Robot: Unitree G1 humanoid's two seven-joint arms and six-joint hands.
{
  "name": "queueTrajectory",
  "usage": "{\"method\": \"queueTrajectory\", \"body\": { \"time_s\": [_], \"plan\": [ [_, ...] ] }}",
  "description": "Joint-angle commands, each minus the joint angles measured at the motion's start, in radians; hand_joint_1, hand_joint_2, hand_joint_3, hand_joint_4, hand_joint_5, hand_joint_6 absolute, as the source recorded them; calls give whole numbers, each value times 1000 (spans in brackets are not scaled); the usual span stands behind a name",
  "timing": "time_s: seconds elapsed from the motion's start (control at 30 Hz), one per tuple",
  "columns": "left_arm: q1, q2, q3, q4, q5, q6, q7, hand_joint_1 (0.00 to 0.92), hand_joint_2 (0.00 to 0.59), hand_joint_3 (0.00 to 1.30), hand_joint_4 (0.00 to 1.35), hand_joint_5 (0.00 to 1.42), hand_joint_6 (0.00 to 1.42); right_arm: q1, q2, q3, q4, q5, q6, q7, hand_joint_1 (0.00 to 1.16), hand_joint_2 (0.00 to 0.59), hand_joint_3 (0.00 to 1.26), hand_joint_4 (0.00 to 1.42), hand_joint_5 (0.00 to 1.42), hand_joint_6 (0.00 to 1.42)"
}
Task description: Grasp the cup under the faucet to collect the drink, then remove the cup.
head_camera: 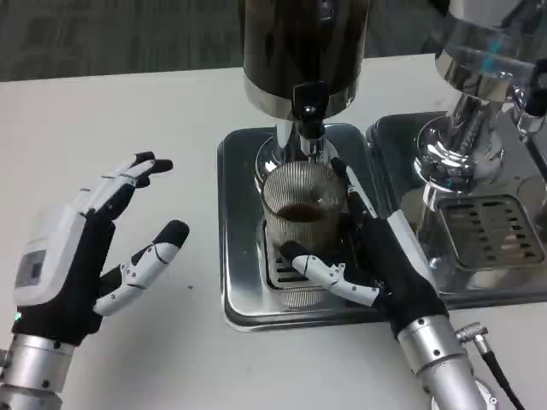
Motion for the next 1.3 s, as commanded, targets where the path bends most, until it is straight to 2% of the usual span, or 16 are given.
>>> {"method": "queueTrajectory", "body": {
  "time_s": [0.03, 0.23, 0.37, 0.6, 0.93, 1.17, 1.27, 1.3],
  "plan": [
    [18, 18, -26, 21, 4, 9, 1, 0, 227, 281, 140, 282, 195, -24, 7, -10, 26, 16, -7, 13, 675, 191, 0, 0, 0, 142],
    [29, 22, -54, 29, 6, 2, 9, 0, 232, 296, 147, 270, 192, -43, 19, -26, 50, 54, 6, 52, 677, 187, 0, 0, 0, 144],
    [34, 18, -59, 26, 3, 5, 16, 0, 236, 305, 157, 278, 192, -53, 9, -18, 44, 36, 17, 69, 677, 185, 0, 0, 0, 145],
    [39, 12, -61, 23, -4, 10, 26, 0, 237, 315, 157, 280, 192, -70, 14, -20, 55, 47, 42, 108, 685, 178, 0, 0, 0, 146],
    [53, 7, -59, 15, -16, 13, 29, 0, 238, 331, 170, 285, 192, -77, 20, -26, 63, 54, 60, 124, 759, 182, 0, 0, 3, 186],
    [63, 9, -58, 8, -27, 17, 28, 0, 238, 336, 178, 290, 192, -69, 33, -34, 72, 68, 51, 116, 786, 177, 0, 80, 95, 254],
    [65, 8, -56, 2, -31, 21, 28, 0, 238, 341, 179, 293, 192, -73, 36, -35, 81, 75, 52, 115, 788, 181, 41, 113, 121, 281],
    [62, 8, -53, 4, -38, 23, 25, 0, 238, 343, 180, 293, 192, -75, 39, -39, 85, 80, 52, 114, 795, 181, 107, 142, 143, 296]
  ]
}}
